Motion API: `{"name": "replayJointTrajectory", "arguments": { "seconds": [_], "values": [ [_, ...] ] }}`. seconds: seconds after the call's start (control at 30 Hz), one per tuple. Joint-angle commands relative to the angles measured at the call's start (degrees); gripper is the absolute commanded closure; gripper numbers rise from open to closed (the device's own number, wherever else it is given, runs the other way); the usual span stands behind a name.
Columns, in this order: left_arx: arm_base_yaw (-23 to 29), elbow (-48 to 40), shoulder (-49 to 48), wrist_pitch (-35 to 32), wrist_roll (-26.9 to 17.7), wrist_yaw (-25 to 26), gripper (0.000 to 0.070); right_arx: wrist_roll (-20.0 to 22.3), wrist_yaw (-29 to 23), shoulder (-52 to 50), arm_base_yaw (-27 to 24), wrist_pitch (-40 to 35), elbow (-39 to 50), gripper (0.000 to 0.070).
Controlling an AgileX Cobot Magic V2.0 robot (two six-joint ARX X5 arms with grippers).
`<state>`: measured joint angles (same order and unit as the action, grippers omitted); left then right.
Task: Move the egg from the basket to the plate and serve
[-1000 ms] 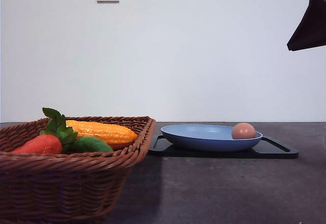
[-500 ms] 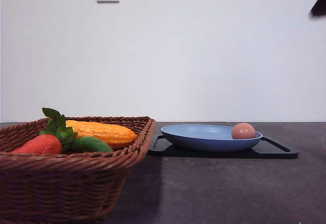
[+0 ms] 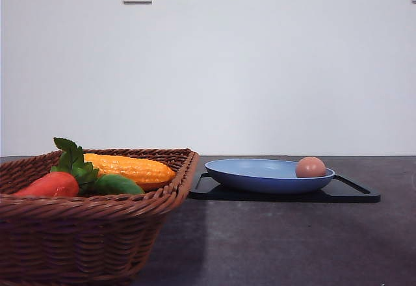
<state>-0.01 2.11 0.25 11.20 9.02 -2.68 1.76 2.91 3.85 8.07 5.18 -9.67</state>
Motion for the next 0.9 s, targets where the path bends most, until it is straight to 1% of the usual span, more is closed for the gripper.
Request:
{"name": "replayJointTrajectory", "arguments": {
  "seconds": [0.0, 0.13, 0.3, 0.43, 0.6, 0.87],
  "values": [
    [0.1, -1.2, -0.1, 0.8, 0.3, 0.1, 0.07, 0.4, 2.0, -0.8, -1.3, -0.5, 1.2, 0.07],
    [0.1, -1.2, -0.1, 0.8, 0.3, 0.1, 0.07, -0.5, 4.9, -2.3, -3.6, -0.5, 4.5, 0.07],
    [0.1, -1.2, -0.1, 0.8, 0.3, 0.1, 0.07, -3.3, 6.1, -3.6, -3.9, -0.5, 8.7, 0.07],
    [0.1, -1.2, -0.1, 0.8, 0.3, 0.1, 0.07, -4.9, 6.2, -3.6, -3.8, 4.4, 9.2, 0.07],
    [0.1, -1.2, -0.1, 0.8, 0.3, 0.1, 0.07, -4.8, 6.0, -3.6, -3.8, 3.0, 9.1, 0.07],
    [0.1, -1.2, -0.1, 0.8, 0.3, 0.1, 0.07, -4.7, 6.1, -3.6, -3.8, 2.9, 9.1, 0.07]
  ]
}}
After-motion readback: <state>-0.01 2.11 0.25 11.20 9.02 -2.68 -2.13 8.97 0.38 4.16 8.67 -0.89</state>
